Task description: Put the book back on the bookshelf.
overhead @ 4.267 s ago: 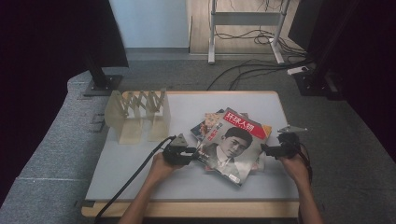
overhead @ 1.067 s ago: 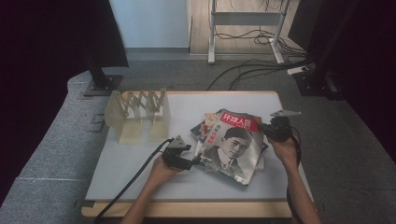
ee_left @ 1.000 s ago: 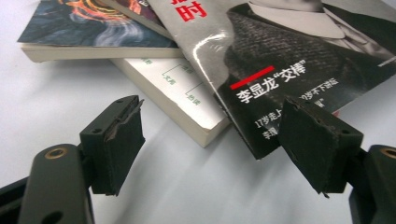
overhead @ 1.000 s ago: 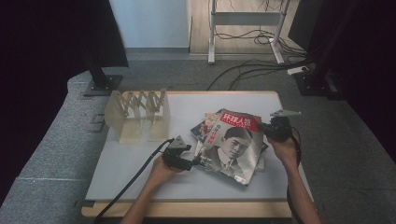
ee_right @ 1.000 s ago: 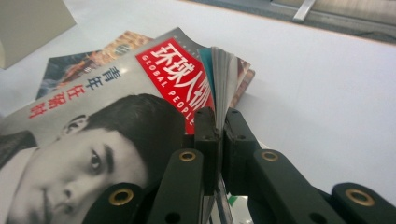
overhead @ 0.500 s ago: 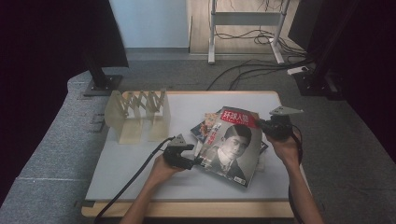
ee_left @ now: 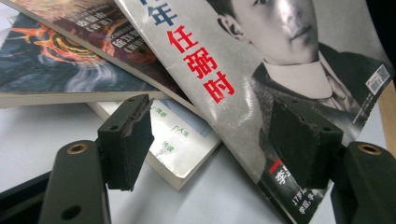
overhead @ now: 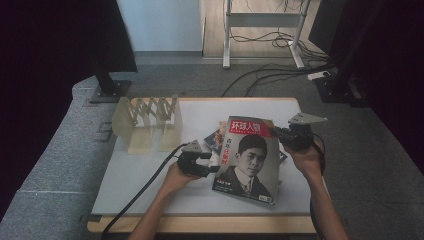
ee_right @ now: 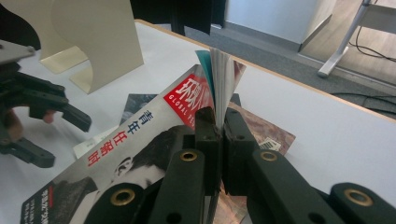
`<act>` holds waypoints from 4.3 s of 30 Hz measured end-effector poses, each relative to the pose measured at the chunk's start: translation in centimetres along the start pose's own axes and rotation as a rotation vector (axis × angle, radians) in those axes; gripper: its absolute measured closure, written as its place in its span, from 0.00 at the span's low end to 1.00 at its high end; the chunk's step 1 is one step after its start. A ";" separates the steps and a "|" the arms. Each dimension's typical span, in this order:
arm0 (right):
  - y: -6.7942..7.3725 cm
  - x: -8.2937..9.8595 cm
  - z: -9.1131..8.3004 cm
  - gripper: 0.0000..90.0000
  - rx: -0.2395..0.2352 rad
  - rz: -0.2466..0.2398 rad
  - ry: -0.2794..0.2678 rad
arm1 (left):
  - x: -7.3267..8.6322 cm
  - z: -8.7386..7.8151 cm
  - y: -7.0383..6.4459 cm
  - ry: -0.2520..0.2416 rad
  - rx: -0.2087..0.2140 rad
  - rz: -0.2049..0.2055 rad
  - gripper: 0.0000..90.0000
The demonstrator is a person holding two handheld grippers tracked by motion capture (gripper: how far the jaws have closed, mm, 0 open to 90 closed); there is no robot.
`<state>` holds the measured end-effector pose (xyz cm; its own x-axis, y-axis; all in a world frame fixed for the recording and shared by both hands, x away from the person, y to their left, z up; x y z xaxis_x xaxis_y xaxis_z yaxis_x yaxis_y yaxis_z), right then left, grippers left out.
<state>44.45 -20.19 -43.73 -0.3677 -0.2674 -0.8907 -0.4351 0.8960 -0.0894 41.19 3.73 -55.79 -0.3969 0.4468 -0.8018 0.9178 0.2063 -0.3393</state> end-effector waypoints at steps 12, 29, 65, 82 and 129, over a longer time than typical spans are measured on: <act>0.7 -0.7 -1.5 0.95 -0.026 -0.017 -0.037 | -2.2 0.3 0.7 0.013 0.015 0.000 0.37; 1.5 -1.2 -2.7 0.94 -0.054 -0.030 -0.077 | -2.2 2.3 0.9 0.059 0.102 -0.014 0.56; 0.7 -1.9 -5.6 0.90 -0.089 0.014 -0.122 | -2.9 -2.6 -4.9 -0.022 0.105 0.177 0.93; 0.6 -1.5 -7.5 0.90 -0.126 0.041 -0.149 | -2.3 -3.2 -7.3 -0.018 0.094 0.253 0.95; 2.4 -1.5 -10.6 0.94 -0.126 -0.040 -0.184 | -9.1 -4.4 -8.6 -0.049 0.097 0.279 0.80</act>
<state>35.20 -21.37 -37.90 -0.1965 -0.2222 -0.9550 -0.5499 0.8313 -0.0803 36.89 1.74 -43.37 -0.1305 0.4316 -0.8926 0.9892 -0.0035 -0.1463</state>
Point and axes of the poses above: each handheld gripper's, and its own axes: z roughly forward along the jaws, x roughly out of its underside, y roughly to its left, the point moved 9 cm from there along z, roughly forward along the jaws, and after that the axes turned 15 degrees about x, right-handed, at the moved point
